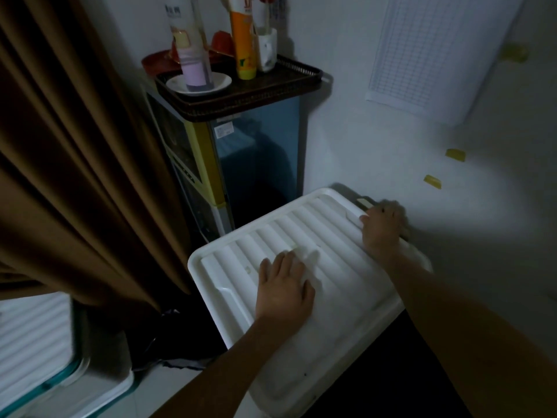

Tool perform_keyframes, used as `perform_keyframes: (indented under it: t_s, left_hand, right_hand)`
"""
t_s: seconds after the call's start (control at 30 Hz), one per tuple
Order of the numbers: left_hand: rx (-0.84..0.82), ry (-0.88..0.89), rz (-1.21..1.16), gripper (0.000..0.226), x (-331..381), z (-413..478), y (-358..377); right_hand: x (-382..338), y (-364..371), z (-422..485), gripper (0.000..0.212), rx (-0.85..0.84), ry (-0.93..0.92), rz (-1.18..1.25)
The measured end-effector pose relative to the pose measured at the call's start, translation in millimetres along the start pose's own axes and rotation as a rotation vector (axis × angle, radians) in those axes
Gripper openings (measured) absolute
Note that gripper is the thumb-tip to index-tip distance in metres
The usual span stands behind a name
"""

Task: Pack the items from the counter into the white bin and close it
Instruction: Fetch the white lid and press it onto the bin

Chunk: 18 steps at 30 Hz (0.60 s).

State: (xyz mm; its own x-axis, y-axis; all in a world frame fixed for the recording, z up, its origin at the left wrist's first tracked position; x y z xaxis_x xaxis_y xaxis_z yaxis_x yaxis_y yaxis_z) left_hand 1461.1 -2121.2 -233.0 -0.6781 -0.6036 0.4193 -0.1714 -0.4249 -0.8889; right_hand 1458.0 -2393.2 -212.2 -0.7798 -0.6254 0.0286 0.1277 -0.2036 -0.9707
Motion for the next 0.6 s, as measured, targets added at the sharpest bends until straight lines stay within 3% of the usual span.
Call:
perform_keyframes:
  t_s: [0.27,0.6]
  left_hand:
    - [-0.044,-0.032,-0.043,0.06,4,-5,20]
    - [-0.045,-0.028,-0.053,0.056,4,0,18]
  right_hand:
    - [6,13,0,0.049,-0.068,0.004,-0.063]
    - [10,26,-5,0.033,-0.015,-0.002,-0.044]
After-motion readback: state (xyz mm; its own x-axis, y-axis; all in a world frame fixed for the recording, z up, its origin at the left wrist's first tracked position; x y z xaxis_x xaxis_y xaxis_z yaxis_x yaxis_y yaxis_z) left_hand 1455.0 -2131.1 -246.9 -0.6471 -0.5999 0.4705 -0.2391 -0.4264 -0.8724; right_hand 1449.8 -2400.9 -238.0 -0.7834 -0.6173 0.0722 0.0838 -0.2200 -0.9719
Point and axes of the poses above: each hand's wrist, its own z-axis towards the middle knuckle, its own y-axis out of the palm, x = y × z, the point moved 5 cm from there along z, towards the middle knuckle, and after that the axes turned 11 degrees about -z, right-handed, at the moved point
